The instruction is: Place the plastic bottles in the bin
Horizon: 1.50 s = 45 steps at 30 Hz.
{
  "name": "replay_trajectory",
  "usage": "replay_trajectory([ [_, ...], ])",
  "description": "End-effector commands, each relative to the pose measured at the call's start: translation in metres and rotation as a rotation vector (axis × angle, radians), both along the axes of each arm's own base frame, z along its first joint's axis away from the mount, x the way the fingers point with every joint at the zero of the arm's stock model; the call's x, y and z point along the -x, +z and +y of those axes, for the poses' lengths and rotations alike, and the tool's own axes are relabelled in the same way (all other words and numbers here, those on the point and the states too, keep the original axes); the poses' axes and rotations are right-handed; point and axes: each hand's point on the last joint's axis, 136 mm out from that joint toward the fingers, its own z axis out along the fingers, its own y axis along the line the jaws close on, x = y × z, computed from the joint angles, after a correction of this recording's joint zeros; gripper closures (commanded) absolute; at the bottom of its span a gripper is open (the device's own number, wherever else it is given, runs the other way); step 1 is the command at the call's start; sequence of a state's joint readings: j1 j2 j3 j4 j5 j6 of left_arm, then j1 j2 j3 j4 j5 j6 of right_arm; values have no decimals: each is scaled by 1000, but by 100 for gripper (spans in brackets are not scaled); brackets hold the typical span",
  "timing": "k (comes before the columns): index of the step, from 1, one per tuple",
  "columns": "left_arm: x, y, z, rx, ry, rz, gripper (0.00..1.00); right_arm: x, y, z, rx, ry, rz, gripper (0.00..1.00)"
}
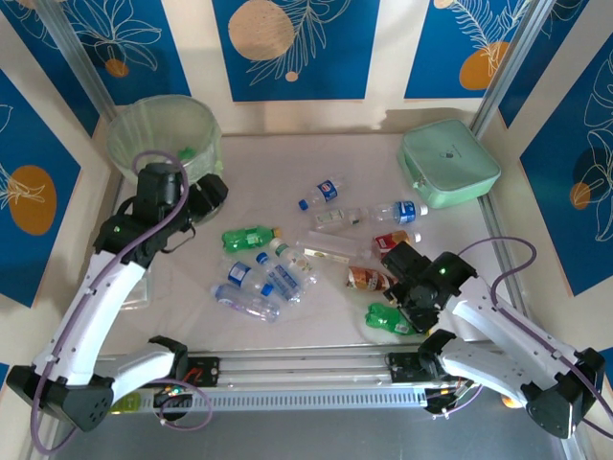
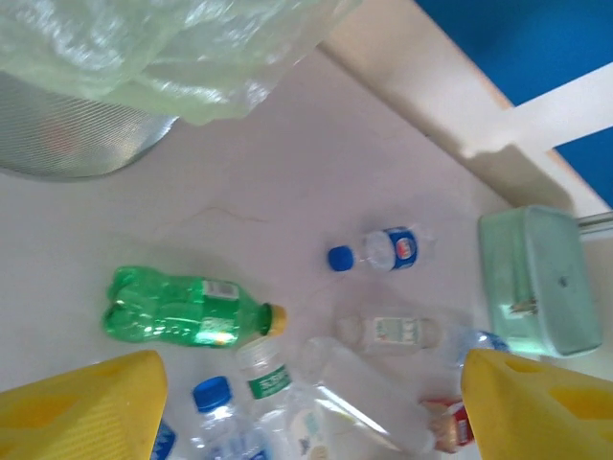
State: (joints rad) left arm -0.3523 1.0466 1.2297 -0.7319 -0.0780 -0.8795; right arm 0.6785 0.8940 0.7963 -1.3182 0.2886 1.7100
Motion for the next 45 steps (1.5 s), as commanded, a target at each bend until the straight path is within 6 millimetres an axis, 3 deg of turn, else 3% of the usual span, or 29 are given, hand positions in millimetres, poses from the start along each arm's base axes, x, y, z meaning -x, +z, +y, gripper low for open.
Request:
replay_trajectory([
  [1,1,1,5,-57,-12,-66,20,11,-10,-11,35,-150,37,18],
  [6,3,-5,7,-84,-19,-89,20,4,-23,-9,25,-237,32,8],
  [11,8,4,7,-96,-24,-118,20,1,-34,-12,49,-282,55,13],
  [25,15,5,6,-93,-38,-127,19,-5,-71,4,48,-263,133,11],
  [34,14,-2,-2,-90,-83,-124,19,-27,-76,12,75,-175,102,26],
  [41,18,-4,-4,-98,-112,-120,19,-35,-64,5,105,-122,50,41],
  [45,18,-4,-18,-78,-194,-132,19,-37,-50,2,101,-94,5,43],
])
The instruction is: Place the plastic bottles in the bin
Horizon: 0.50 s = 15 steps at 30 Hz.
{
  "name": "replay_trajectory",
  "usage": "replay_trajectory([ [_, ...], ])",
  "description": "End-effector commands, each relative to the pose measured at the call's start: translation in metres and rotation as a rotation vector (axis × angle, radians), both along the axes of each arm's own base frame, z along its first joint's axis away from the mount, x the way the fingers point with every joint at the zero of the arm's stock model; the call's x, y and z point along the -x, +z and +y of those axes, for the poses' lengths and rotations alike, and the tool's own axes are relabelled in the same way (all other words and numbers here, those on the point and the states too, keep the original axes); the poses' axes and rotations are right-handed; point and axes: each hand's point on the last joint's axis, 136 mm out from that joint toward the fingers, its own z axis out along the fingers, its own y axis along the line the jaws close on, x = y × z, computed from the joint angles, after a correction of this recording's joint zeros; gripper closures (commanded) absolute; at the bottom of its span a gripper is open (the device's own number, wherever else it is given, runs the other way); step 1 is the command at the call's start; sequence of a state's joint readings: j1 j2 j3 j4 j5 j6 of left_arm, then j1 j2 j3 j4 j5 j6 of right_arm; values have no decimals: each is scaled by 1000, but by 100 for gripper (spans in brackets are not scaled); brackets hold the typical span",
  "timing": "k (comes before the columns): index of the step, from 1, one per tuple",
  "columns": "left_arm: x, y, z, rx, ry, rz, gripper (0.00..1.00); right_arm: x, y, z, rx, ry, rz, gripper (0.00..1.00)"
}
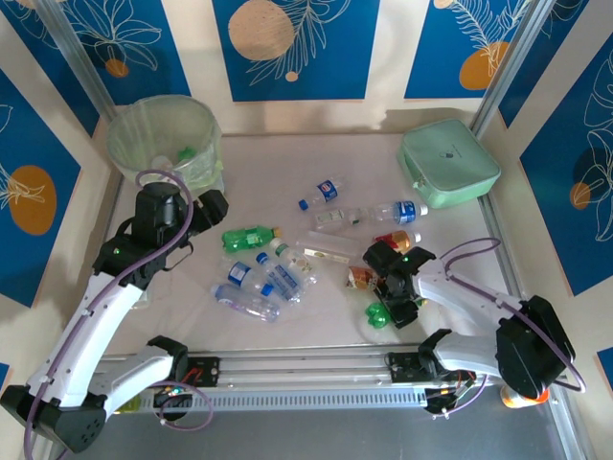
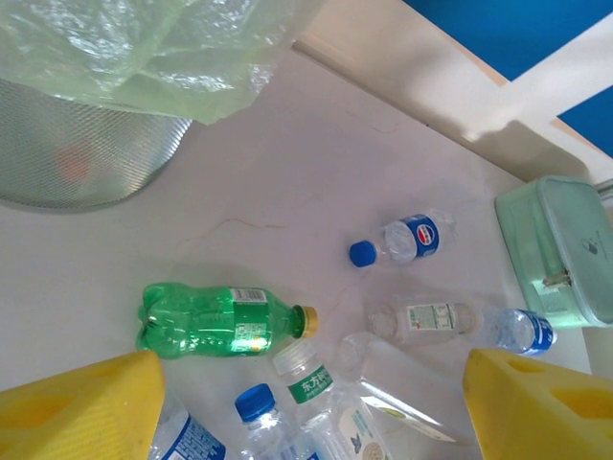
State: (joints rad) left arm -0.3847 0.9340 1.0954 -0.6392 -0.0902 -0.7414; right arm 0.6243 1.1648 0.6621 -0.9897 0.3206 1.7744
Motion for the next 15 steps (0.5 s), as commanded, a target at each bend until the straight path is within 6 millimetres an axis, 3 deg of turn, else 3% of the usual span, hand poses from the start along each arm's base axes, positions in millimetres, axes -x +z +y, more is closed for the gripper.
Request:
replay_trajectory([
  [1,3,4,-24,26,-144,-37,19,-2,19,-9,30,45,-53,43],
  [6,11,10,-57,103,-334,-85,18,-21,52,5,-46,221,-222,52],
  [10,17,19,-85,197,-483,-128,18,-41,92,28,-123,430,-418,52],
  [12,21,23,-100,240,-559,-127,18,-52,117,47,-169,588,-556,52],
  [15,25,28,-115,269,-631,-141,18,-60,160,97,-282,964,-809,53],
])
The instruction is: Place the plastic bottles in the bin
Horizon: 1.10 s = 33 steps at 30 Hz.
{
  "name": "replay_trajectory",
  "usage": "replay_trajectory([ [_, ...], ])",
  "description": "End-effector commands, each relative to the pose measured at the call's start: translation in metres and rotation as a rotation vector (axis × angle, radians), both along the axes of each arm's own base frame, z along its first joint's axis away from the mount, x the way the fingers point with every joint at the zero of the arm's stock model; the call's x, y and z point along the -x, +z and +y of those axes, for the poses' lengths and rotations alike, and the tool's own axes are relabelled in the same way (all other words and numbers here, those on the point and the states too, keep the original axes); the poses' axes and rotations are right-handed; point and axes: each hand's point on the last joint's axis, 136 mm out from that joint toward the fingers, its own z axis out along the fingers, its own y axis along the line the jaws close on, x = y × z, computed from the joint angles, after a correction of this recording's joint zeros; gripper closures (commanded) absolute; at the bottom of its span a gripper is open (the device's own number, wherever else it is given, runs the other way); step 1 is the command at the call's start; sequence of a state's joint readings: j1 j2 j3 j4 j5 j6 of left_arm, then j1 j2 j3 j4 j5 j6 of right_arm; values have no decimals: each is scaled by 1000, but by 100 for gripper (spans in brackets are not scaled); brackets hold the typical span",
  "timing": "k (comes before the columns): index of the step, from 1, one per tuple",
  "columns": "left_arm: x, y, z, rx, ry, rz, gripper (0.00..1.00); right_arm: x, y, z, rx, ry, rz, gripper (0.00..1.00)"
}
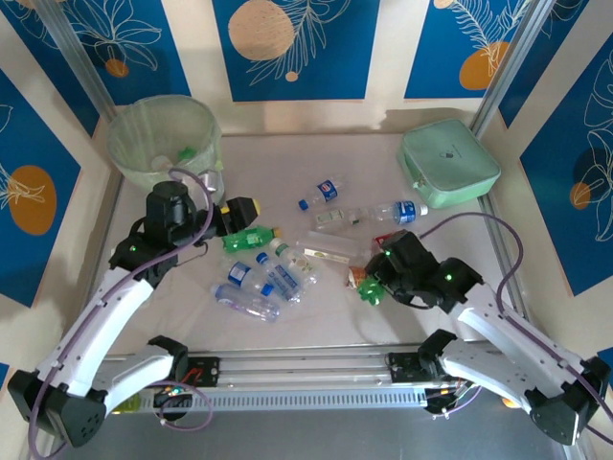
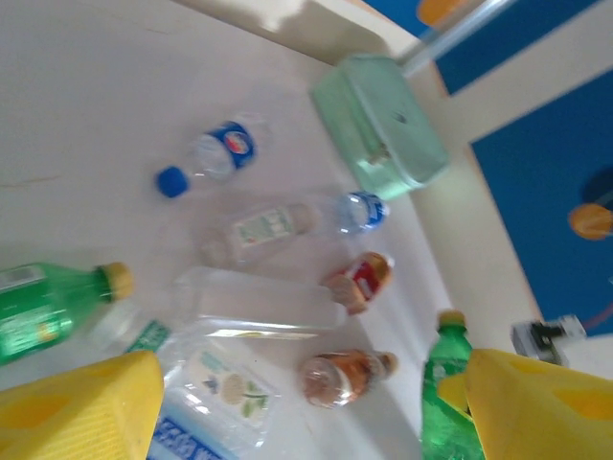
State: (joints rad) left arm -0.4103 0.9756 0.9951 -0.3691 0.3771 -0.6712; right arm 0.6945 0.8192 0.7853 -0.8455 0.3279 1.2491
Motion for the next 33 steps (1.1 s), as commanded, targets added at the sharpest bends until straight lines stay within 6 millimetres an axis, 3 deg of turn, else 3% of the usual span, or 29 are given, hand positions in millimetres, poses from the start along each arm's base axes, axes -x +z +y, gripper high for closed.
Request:
replay_trajectory([
  [1,13,24,-31,89,-176,-83,18,-10,58,55,-54,457,-341,53],
  [6,19,34,-54,157,-263,-122,18,13,104,92,-79,797,-557,54],
  [9,27,43,-76,215,-358,-147,19,24,118,106,-97,900,-642,54],
  [14,40,50,-101,239,-461,-185,19,38,125,124,-135,1005,-676,55],
  [23,66,45,-138,257,-602,-220,24,40,127,131,-168,1011,-686,56],
  [27,68,36,-146,242,-621,-199,33,41,128,130,-176,1004,-687,56],
  [33,74,42,-153,278,-670,-210,64,42,125,125,-166,992,-675,56],
])
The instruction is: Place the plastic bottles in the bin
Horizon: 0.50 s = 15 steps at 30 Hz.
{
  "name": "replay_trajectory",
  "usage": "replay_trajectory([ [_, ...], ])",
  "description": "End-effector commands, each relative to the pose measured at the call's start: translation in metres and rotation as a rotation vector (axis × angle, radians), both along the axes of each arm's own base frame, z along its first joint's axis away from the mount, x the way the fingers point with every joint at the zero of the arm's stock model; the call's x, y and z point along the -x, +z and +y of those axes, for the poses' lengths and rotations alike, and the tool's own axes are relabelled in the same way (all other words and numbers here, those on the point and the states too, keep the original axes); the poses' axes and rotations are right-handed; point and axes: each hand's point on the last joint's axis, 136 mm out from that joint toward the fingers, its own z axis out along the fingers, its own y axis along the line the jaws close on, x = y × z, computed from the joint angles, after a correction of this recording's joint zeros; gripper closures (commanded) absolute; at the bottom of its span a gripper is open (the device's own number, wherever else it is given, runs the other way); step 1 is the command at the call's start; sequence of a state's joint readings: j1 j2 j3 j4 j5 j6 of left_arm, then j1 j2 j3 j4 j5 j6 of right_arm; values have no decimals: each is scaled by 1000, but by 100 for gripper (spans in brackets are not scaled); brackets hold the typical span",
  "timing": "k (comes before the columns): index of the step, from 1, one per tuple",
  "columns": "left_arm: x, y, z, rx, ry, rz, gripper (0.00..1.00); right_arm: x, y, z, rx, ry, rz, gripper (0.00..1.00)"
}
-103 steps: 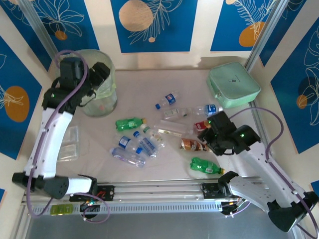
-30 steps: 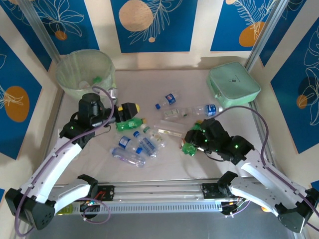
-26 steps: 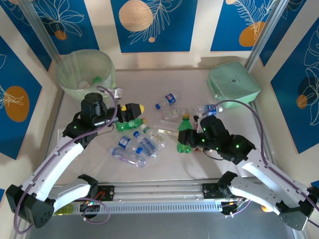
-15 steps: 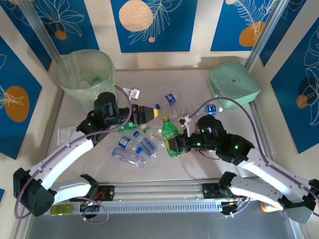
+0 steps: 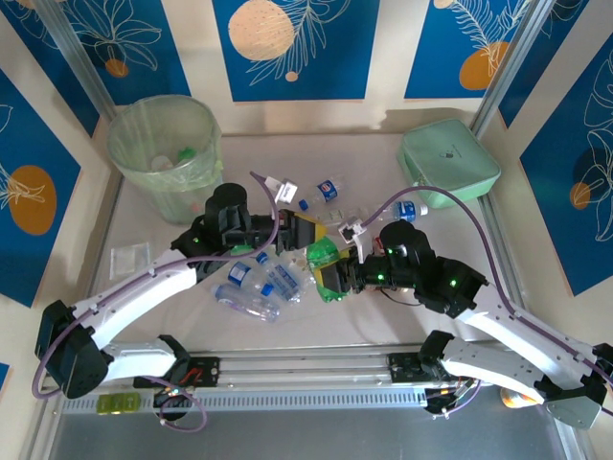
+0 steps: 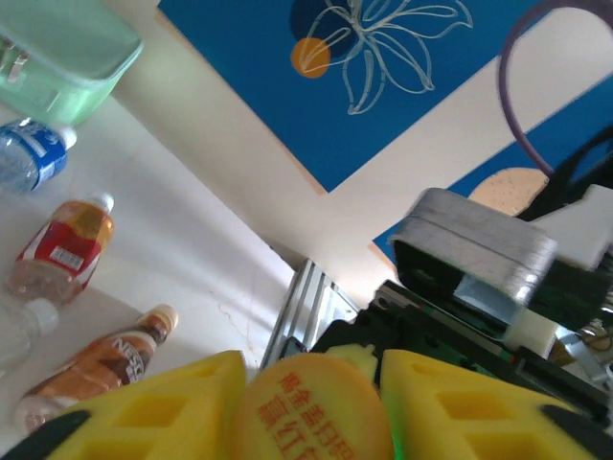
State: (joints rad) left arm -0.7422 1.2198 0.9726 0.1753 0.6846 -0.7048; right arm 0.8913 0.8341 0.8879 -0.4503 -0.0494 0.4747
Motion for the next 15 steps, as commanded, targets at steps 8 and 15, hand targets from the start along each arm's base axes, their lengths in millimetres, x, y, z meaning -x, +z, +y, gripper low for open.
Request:
replay_trajectory([
  [8,14,22,-8,88,-97,-43,83,3,3,-5,-11,-11,-17,43],
  [15,4,27,2,55,-8,-78,85,-6,15,-20,-11,-104,-63,10],
])
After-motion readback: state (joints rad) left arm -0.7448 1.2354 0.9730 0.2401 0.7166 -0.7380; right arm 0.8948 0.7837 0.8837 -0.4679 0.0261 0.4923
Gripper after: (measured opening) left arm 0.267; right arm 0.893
